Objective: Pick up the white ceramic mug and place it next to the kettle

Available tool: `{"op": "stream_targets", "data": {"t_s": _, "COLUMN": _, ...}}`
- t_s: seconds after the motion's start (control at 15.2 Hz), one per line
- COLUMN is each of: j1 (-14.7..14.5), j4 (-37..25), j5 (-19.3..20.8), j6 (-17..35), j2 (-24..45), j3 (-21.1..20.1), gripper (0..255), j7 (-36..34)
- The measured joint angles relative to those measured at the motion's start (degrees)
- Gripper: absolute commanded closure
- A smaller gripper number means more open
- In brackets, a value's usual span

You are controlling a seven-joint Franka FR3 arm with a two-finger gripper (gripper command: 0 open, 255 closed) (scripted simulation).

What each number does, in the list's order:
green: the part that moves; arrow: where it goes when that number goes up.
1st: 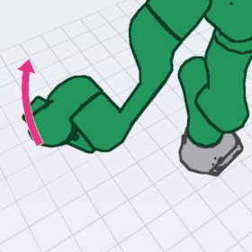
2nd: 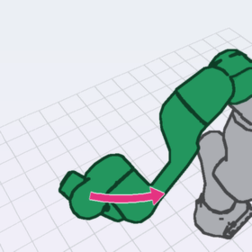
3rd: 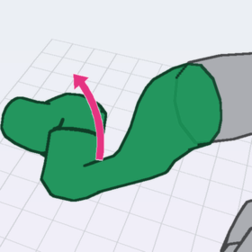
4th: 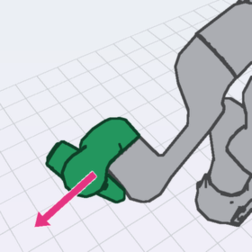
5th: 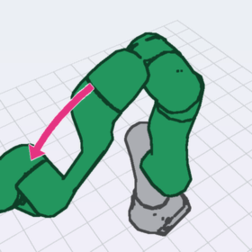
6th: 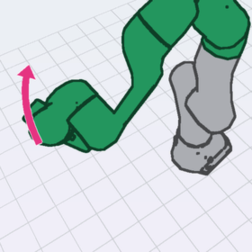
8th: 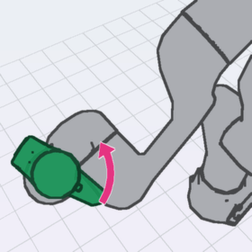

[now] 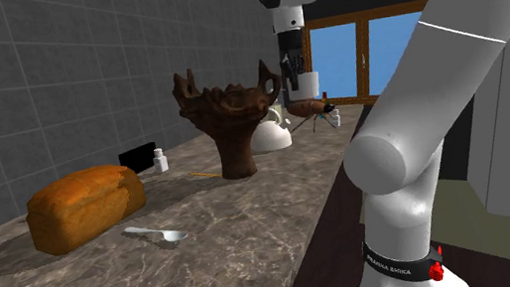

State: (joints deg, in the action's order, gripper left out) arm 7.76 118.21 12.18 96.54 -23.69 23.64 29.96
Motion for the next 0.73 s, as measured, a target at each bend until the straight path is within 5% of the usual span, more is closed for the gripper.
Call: {"op": "stream_targets", "data": {"t_s": 0.73, "j1": 2.69, "j4": -20.92, "j5": -8.91, "j6": 1.03, "j2": 22.61, "j3": 12.31, "gripper": 255, "j7": 17.62}}
